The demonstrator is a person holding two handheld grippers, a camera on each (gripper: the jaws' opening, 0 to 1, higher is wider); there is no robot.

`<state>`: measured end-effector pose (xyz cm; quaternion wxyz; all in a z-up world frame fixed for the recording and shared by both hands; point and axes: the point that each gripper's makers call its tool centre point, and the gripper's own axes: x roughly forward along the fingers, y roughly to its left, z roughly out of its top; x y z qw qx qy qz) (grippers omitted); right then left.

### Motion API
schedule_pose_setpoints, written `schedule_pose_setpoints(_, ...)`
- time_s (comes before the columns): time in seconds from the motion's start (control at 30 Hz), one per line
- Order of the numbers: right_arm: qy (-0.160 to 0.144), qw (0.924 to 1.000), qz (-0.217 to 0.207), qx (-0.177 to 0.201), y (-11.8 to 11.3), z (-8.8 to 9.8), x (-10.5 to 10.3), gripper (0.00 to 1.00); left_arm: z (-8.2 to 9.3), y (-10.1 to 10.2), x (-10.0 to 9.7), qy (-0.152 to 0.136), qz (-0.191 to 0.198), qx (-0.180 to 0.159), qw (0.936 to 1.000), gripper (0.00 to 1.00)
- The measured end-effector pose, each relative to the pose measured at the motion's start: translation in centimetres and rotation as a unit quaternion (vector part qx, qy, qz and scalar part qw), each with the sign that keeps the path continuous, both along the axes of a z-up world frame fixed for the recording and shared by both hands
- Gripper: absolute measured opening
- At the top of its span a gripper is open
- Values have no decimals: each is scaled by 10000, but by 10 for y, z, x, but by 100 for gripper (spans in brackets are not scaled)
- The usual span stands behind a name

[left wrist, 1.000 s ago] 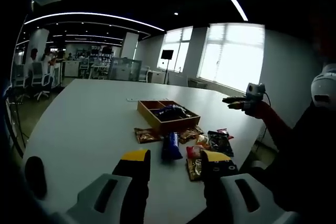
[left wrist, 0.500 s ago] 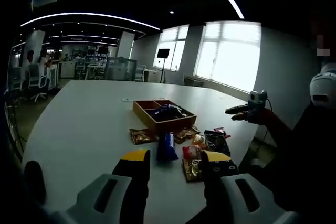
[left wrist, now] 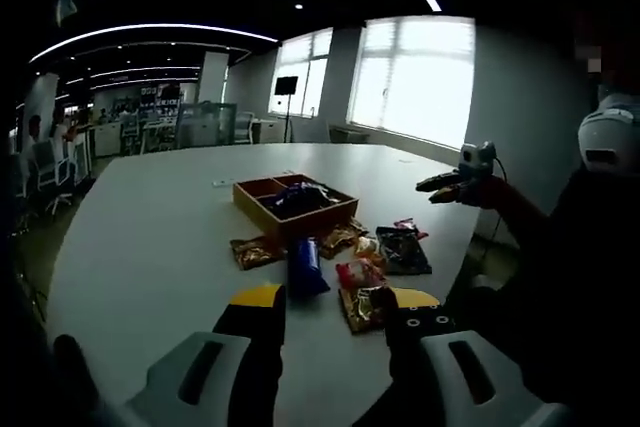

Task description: Pick up the scattered marshmallows, QQ candies, Oreo cookies, and mixed nuts on the table and sort them into separate containers

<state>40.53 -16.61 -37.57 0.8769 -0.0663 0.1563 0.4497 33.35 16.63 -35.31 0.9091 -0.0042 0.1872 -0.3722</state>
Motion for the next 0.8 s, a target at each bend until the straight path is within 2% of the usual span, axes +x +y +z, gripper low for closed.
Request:
schedule_pose_setpoints(0.2, 93, 9999, -26, -90, -5, -7, -3, 29, -7, -14, -4, 16, -497, 443, 9978, 44)
schedule_pose_setpoints(0.33, 146, 9998, -3, -152, -5, -12, -5, 29, -20, -30, -11, 48, -1031, 913, 9905, 44)
schedule_pose_setpoints(0.43, 181, 9996, 57, -188, -4, -14, -9, 29, -23, -42, -14, 48, -1328, 1016, 9859, 44)
schedule_pose_setpoints(0.63, 192, 9996, 77, -201, -6, -15, -10, 29, -30, -53, -15, -16, -1681, 1422, 9755, 44)
schedule_pose_setpoints(0.8, 205, 9995, 110, -214, -7, -16, -12, 29, -32, -59, -15, -29, -1934, 1608, 9679, 44)
